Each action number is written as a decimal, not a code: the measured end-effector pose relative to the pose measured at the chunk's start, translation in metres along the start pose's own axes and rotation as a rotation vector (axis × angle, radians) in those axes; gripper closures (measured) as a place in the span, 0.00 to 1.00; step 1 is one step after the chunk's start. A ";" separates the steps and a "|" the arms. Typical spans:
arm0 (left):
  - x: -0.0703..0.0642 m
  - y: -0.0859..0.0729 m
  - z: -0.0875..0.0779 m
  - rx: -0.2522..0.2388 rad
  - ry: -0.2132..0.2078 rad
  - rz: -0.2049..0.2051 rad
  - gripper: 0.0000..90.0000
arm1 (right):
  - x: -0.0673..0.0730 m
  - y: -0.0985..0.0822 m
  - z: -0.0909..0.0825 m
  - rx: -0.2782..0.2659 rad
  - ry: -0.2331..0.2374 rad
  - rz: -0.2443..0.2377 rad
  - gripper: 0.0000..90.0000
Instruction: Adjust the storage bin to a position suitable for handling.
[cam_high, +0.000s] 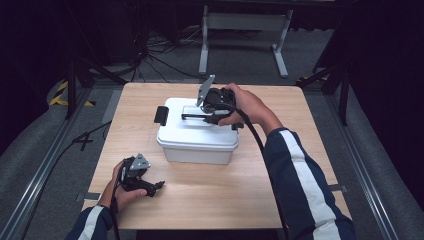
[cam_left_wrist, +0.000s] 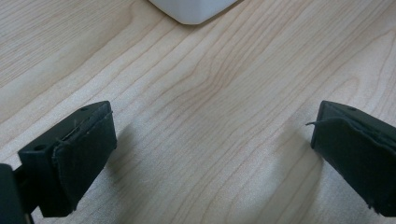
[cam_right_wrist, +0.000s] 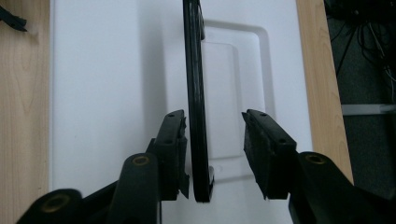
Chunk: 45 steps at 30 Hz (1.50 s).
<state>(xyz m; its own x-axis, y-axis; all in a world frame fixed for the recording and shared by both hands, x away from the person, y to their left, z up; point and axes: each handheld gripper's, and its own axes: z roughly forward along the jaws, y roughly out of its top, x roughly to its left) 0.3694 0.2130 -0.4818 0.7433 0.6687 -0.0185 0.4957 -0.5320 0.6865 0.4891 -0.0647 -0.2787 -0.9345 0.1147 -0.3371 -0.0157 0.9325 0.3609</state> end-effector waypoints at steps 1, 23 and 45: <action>0.000 0.000 0.000 0.000 0.000 0.000 0.01 | 0.000 0.002 0.002 -0.001 0.005 -0.007 0.70; 0.001 0.001 0.000 0.005 -0.009 0.004 0.00 | 0.001 0.018 0.015 0.027 0.008 -0.081 0.93; 0.002 0.001 0.001 0.001 -0.014 0.015 0.00 | -0.005 0.013 -0.018 -0.036 -0.034 -0.095 0.93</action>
<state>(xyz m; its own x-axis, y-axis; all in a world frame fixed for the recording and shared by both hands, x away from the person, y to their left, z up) 0.3716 0.2130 -0.4817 0.7568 0.6534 -0.0181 0.4849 -0.5427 0.6858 0.4868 -0.0590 -0.2568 -0.9155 0.0387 -0.4005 -0.1170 0.9267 0.3570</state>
